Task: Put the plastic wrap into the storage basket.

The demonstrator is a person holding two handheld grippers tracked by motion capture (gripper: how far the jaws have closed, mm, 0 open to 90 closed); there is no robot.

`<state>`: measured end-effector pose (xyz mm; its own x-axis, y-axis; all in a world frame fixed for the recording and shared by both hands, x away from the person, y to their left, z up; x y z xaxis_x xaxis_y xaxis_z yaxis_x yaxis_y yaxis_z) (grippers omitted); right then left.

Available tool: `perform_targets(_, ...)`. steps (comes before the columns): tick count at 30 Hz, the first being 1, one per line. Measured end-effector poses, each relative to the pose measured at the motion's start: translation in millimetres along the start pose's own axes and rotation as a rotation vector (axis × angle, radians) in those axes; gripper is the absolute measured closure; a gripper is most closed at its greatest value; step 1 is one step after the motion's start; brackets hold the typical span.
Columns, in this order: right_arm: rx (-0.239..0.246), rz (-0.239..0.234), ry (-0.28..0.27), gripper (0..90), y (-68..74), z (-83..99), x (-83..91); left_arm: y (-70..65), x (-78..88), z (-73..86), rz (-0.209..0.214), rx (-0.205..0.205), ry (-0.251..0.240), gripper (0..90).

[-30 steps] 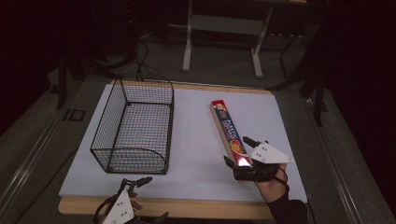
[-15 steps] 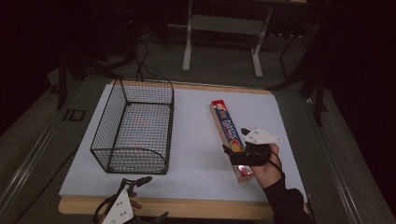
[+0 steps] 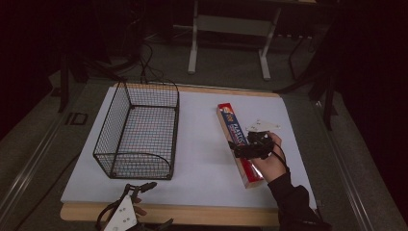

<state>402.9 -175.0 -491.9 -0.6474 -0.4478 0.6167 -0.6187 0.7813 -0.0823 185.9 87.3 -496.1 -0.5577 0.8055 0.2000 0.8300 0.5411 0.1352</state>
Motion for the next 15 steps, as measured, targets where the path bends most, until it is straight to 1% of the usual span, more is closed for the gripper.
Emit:
perform_targets(4, -0.012, 0.002, 0.051, 9.4, -3.4, 0.6, -8.0, -0.3, -0.2, 0.0, 0.001, -0.001, 0.000, 0.6)
perform_targets(6, -0.029, -0.002, 0.073, 9.4, -5.0, 0.3, -12.5, -0.3, -0.5, 0.1, 0.001, -0.001, 0.001, 0.6)
perform_targets(11, -0.046, 0.002, 0.157, 9.4, -8.8, 2.9, -23.7, -0.2, -0.6, 0.3, 0.001, 0.000, 0.002, 0.6)
perform_targets(13, -0.049, 0.009, 0.199, 9.4, -10.6, 5.5, -28.2, -0.3, -0.6, 0.2, 0.003, 0.000, 0.002, 0.6)
perform_targets(15, -0.058, 0.012, 0.219, 9.5, -12.5, 7.0, -31.9, -0.2, -0.6, 0.4, 0.002, 0.000, 0.003, 0.5)
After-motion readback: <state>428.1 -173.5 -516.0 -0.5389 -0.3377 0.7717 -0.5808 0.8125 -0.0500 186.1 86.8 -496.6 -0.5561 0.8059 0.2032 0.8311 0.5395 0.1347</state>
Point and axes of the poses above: each handheld gripper's, and its own axes: x roughly backward along the jaws, z roughly out of its underside, y roughly to its left, the point moved 8 cm from there along -x, roughly forward along the jaws
